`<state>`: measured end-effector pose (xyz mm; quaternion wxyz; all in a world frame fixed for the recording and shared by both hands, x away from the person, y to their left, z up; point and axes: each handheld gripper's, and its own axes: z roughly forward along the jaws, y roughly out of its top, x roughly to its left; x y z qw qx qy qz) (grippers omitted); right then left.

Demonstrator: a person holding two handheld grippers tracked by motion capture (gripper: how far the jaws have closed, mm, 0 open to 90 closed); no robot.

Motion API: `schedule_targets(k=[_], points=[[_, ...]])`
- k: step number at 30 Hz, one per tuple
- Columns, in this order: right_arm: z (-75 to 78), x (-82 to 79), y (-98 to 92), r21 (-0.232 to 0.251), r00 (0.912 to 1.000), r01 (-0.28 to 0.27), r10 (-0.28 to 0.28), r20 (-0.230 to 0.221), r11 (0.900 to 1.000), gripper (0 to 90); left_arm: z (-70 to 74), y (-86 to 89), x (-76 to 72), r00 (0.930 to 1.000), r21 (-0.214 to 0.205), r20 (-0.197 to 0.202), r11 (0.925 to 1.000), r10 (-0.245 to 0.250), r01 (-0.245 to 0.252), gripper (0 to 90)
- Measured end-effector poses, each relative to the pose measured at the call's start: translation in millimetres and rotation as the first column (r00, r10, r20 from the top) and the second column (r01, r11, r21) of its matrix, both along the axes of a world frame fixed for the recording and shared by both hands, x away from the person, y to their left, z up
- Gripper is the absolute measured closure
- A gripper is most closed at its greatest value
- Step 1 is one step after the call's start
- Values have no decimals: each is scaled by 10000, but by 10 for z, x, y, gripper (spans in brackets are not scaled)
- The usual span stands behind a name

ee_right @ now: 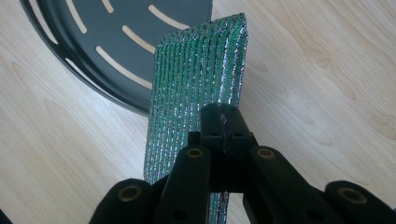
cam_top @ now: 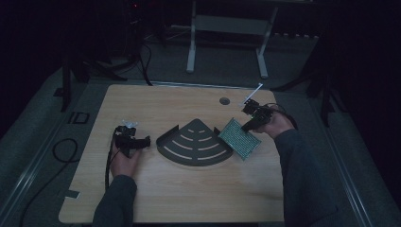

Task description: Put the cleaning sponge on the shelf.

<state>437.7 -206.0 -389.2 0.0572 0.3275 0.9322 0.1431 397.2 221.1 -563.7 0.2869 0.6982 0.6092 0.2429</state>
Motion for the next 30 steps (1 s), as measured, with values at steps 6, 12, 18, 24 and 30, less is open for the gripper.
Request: schedule_targets(k=[6, 12, 18, 24, 30], points=[[15, 52, 86, -63, 10000, 15, -15, 49, 10000, 899, 0, 0, 1, 10000, -5, 4, 10000, -1, 1, 73], [34, 103, 156, 12, 9999, 114, -114, 123, 9999, 899, -1, 0, 1, 10000, -2, 10, 10000, 5, -5, 74], [46, 140, 231, 71, 9995, 297, -298, 143, 9995, 899, -1, 0, 1, 10000, -5, 7, 10000, 3, -3, 74], [12, 159, 323, 8, 9987, 484, -484, 162, 9988, 899, -1, 0, 1, 10000, -6, 10, 10000, 7, -7, 74], [-7, 177, 405, 3, 9984, 534, -534, 195, 9986, 899, -1, 0, 1, 10000, -4, 8, 10000, 5, -5, 74]])
